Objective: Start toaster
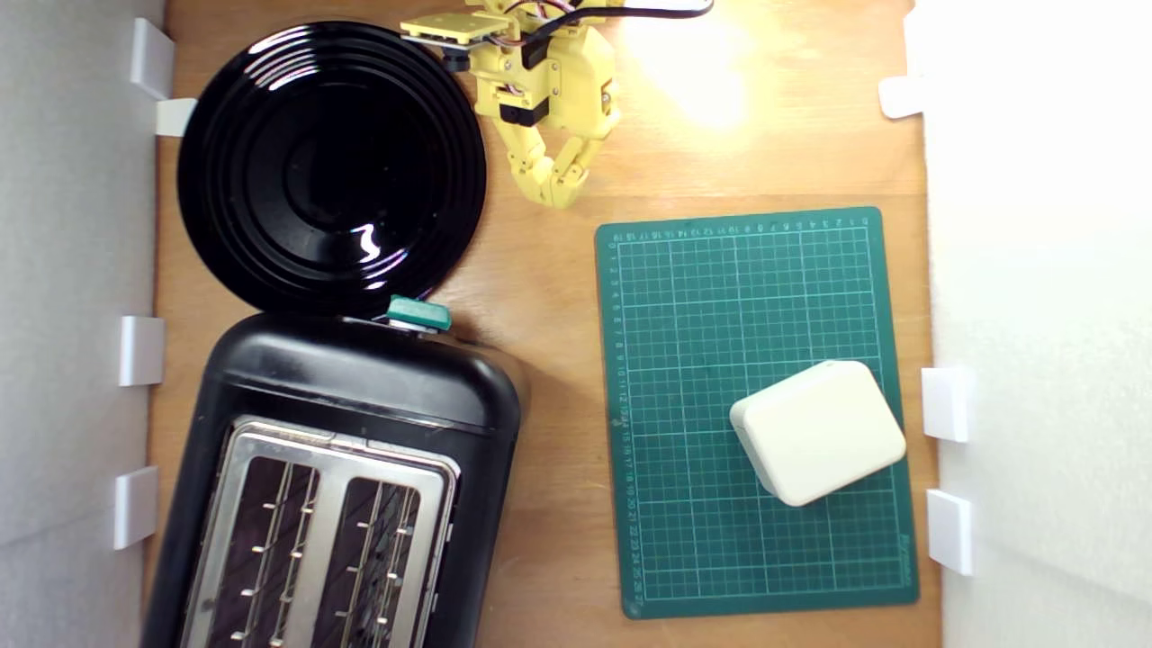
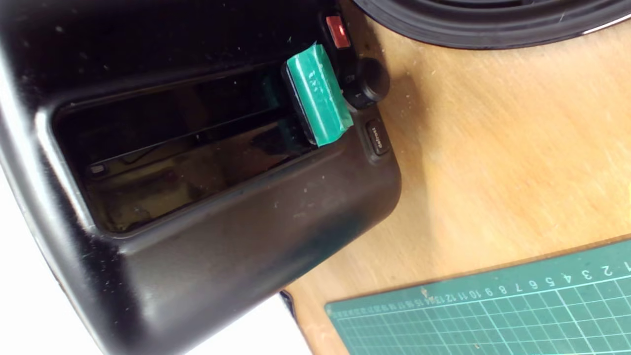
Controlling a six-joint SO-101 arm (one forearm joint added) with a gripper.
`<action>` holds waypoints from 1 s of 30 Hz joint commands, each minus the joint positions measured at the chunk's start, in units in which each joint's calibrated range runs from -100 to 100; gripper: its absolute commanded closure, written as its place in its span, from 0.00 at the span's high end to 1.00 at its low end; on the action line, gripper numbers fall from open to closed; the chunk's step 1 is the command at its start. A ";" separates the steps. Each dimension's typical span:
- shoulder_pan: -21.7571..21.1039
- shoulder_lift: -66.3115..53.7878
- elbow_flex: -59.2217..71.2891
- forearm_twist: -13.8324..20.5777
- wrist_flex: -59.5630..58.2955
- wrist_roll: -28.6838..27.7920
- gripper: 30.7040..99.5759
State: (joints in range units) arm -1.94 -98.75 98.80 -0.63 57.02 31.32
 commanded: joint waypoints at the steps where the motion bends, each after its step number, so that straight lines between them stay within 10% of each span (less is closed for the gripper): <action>1: -0.12 -0.58 0.93 -0.03 -1.30 -0.21 0.01; 30: -2.90 -0.58 0.93 0.81 -0.88 -5.77 0.01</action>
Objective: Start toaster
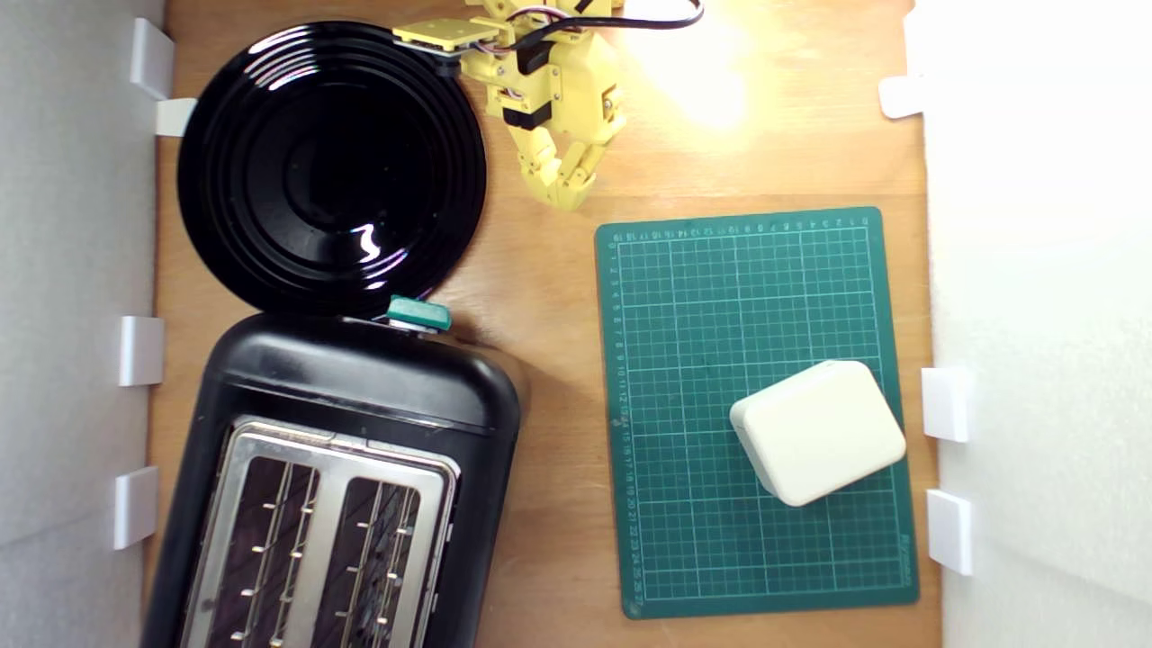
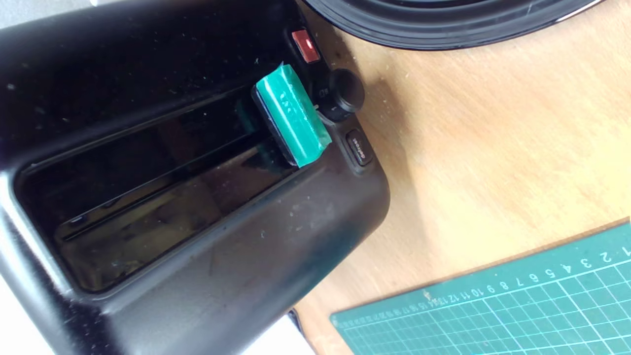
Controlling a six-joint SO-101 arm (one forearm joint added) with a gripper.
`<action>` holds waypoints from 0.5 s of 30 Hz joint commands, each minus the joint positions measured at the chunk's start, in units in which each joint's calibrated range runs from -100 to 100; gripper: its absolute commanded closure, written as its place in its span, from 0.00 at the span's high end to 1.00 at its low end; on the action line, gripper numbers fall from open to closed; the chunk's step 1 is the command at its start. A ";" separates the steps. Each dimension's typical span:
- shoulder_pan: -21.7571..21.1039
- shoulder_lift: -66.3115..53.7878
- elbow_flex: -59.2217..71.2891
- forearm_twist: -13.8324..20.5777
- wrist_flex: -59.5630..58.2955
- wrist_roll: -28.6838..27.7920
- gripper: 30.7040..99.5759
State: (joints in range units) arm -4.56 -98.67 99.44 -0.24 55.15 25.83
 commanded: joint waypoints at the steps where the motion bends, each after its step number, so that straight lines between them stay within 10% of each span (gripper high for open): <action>1: -0.28 -0.67 0.28 0.52 1.00 -0.27 0.01; 15: -0.20 -0.17 0.28 0.62 1.00 -0.22 0.01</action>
